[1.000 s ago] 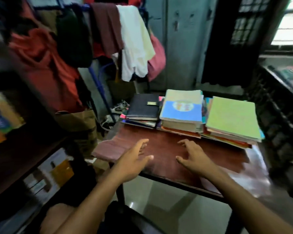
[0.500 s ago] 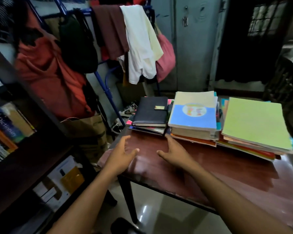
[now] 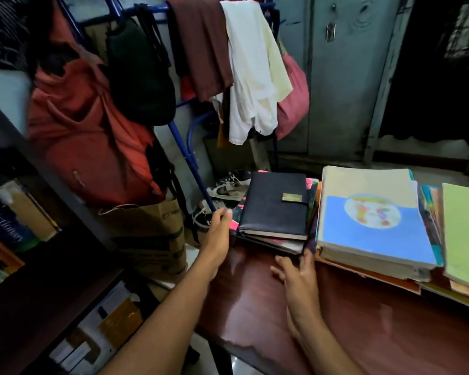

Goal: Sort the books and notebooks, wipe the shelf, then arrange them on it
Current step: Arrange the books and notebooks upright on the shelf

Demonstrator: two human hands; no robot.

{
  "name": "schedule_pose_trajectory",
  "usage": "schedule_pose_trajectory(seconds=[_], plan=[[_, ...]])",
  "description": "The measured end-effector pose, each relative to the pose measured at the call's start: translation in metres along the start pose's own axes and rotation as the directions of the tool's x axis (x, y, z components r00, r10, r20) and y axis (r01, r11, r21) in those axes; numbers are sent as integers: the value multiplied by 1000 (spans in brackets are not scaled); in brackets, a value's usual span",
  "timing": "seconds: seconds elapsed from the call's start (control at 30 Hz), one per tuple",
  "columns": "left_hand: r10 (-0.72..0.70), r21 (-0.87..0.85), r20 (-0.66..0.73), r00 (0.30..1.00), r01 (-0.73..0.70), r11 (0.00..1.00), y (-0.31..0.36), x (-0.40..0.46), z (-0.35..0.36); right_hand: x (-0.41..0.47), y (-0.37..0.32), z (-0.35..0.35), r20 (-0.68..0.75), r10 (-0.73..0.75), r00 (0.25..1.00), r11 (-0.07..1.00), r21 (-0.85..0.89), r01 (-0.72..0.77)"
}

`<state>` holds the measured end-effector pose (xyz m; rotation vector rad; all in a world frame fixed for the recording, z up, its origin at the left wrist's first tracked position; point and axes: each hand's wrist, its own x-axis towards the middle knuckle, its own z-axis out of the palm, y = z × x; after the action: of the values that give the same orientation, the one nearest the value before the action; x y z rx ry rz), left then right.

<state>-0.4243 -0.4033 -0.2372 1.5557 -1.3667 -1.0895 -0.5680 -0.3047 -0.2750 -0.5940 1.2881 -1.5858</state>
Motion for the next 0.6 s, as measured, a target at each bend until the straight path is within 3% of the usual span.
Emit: schedule_pose_trajectory(seconds=[0.07,0.2,0.33,0.6], plan=[[-25,37,33,999,24,999,5,16,9,4,0,3,-4,11,1000,998,66,-11],[-40,171,-34,999,45,984,2,34,13,10,1,1,31,22,999,998,52,-24],[-32,143,29,999,28,989,-1,31,4,7,-4,-3,69,9,998,1000,0,-9],[-85,-6,-40,996,85,996,-15,-9,-13,-19,-8,-8,175,1,985,985,-171,30]])
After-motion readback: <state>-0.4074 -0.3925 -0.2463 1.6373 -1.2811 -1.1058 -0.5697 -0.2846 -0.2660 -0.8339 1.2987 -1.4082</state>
